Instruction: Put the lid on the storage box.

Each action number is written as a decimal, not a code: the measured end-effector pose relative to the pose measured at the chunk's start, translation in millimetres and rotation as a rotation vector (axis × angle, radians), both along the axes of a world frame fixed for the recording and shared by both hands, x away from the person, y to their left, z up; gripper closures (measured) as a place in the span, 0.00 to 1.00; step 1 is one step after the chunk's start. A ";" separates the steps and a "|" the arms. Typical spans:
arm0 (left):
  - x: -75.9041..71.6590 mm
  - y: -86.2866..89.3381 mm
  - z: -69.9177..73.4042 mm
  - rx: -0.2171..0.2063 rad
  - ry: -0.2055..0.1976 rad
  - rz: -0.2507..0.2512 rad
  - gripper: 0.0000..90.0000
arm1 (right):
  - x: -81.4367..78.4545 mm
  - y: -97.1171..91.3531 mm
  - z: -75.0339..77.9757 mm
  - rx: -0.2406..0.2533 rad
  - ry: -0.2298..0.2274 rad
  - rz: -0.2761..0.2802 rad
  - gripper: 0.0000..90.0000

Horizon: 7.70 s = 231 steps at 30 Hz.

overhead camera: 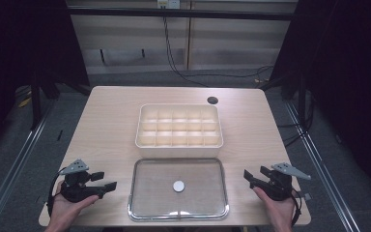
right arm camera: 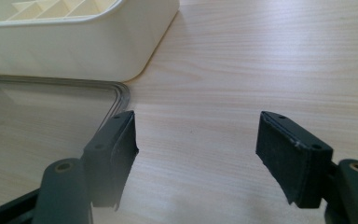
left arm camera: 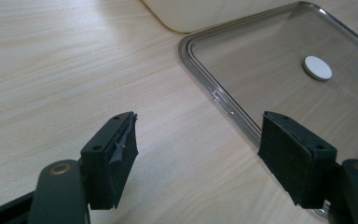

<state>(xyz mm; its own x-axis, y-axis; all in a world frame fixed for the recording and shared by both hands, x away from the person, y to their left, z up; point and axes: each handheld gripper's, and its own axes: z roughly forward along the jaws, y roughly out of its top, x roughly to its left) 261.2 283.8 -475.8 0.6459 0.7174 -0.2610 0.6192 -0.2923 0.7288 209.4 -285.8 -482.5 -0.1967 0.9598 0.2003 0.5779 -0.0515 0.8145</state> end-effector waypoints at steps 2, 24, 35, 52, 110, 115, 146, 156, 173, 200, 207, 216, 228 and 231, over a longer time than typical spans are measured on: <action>1.0 -0.1 -0.7 0.000 0.006 0.006 0.30 | -0.6 0.2 1.3 -0.028 0.016 0.007 0.36; -6.6 -9.0 6.0 -0.025 0.032 0.008 0.54 | -5.9 27.4 15.0 -0.016 0.065 0.170 0.48; 3.5 -38.7 18.8 0.014 0.025 -0.081 0.47 | 20.6 59.0 22.8 -0.010 0.089 0.288 0.42; 28.0 -63.1 10.6 0.044 -0.007 -0.118 0.52 | 58.2 71.4 18.0 -0.068 0.164 0.319 0.39; 21.0 -71.6 -17.1 0.095 0.085 -0.169 0.61 | 50.1 47.8 -23.2 0.366 0.227 0.128 0.66; 19.5 -71.8 -16.5 0.109 0.079 -0.164 0.62 | 48.8 47.2 -23.3 0.410 0.234 0.108 0.70; 28.3 -64.4 -20.7 0.037 0.097 -0.112 0.62 | 54.1 45.6 -20.4 0.478 0.275 0.327 0.76; 33.9 -65.2 -21.6 0.012 0.105 -0.070 0.50 | 50.0 42.9 -10.9 0.515 0.210 0.328 0.83; 39.8 -63.4 -24.9 -0.095 0.170 -0.088 0.41 | 47.3 44.7 -6.7 0.504 0.161 0.357 0.84; 35.1 -50.9 5.8 -0.175 0.082 -0.103 0.61 | 47.7 50.3 4.5 0.434 0.119 0.356 0.82; 31.5 -49.9 14.9 -0.207 0.051 -0.117 0.66 | 44.1 49.2 13.2 0.422 0.080 0.338 0.82; 31.7 -49.7 28.0 -0.220 0.032 -0.098 0.72 | 42.5 49.6 27.4 0.390 0.049 0.335 0.83; 33.7 -52.5 41.7 -0.216 -0.016 -0.096 0.75 | 40.9 48.5 40.9 0.378 0.007 0.320 0.83; 34.0 -53.1 43.5 -0.212 -0.019 -0.098 0.76 | 40.0 48.6 42.7 0.374 0.001 0.315 0.83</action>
